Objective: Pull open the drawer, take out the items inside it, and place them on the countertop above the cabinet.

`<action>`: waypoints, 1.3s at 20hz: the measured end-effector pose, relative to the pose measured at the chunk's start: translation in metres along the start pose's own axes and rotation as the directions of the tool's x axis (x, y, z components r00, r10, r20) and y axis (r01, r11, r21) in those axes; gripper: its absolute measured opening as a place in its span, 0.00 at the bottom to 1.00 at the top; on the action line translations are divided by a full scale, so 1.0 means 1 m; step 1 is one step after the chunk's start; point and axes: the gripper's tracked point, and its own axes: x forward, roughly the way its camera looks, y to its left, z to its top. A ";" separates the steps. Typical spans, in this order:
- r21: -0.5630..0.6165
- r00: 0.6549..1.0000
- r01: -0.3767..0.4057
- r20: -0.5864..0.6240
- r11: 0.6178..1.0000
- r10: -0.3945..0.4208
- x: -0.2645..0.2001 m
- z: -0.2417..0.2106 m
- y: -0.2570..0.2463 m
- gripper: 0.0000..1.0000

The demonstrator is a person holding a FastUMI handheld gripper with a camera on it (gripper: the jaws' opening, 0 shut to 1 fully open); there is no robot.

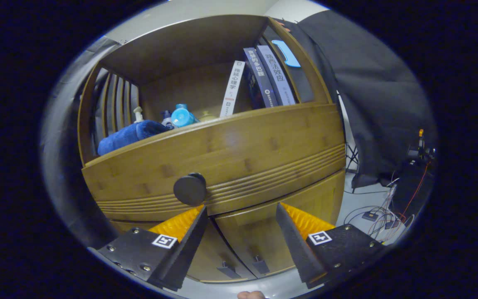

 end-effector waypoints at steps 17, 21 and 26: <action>-0.215 0.967 -0.197 0.121 0.957 0.226 -0.234 0.225 0.130 0.99; -0.132 0.960 -0.197 0.175 0.971 0.219 -0.263 0.272 0.130 0.98; -0.106 0.959 -0.159 0.217 0.981 0.179 -0.286 0.300 0.108 0.98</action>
